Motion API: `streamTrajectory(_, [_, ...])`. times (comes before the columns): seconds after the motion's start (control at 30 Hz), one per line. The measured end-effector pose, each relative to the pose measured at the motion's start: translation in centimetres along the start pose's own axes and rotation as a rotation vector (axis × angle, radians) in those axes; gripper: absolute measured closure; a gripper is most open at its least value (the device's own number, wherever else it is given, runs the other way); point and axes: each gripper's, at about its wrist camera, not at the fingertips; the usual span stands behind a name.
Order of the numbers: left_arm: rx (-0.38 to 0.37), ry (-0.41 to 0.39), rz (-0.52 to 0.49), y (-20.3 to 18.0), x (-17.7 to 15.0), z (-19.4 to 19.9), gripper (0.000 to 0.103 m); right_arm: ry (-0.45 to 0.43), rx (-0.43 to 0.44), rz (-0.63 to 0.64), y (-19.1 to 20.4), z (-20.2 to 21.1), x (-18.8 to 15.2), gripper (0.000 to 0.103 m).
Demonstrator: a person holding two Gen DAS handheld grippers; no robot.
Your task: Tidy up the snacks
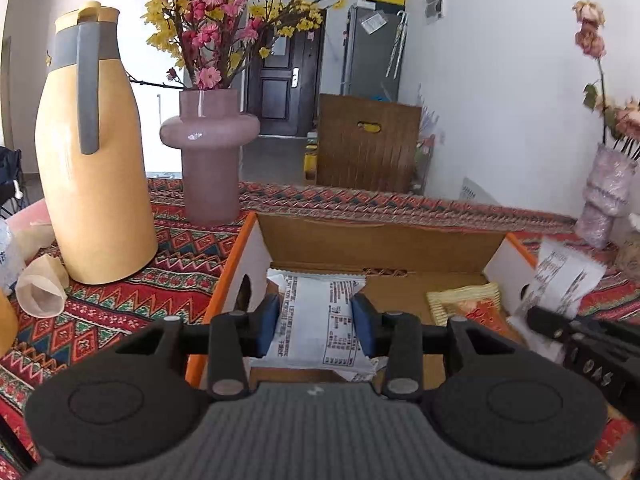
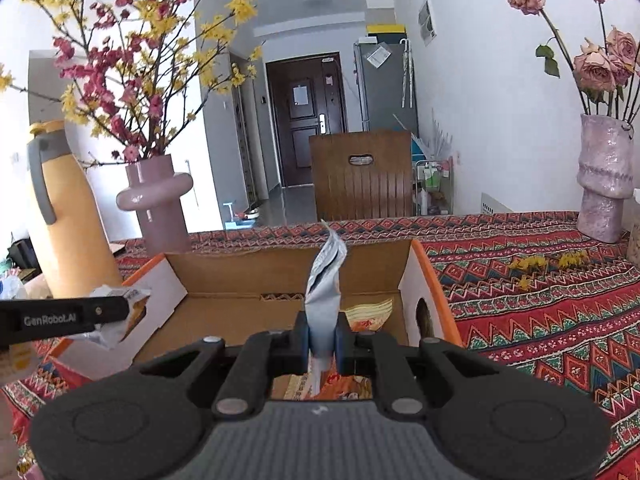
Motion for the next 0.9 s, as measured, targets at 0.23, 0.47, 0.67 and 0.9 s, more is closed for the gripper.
streamTrajectory(0.23, [0.009, -0.078, 0.029, 0.2, 0.0, 1.5, 0.010, -0.023, 0.006, 0.004, 0.2, 1.0, -0.2, 0.042])
streamTrajectory(0.47, [0.034, -0.104, 0.062, 0.5, -0.2, 2.2, 0.000, -0.084, -0.015, -0.019, -0.2, 2.3, -0.2, 0.000])
streamTrajectory(0.67, [0.046, -0.114, 0.089, 0.8, 0.3, 3.1, 0.000, -0.096, -0.024, -0.017, -0.3, 2.5, 0.0, 0.000])
streamTrajectory(0.9, [0.034, -0.135, 0.054, 0.2, 1.0, 6.4, 0.000, -0.148, -0.006, -0.011, 0.0, 4.8, 0.8, 0.000])
Point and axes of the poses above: each gripper's, at about its wrist camera, not at the fingertips, and z roughly against the way its jaws point, y to its left, x to its top, and after that the axes turned 11 degrees about -z, right-handed
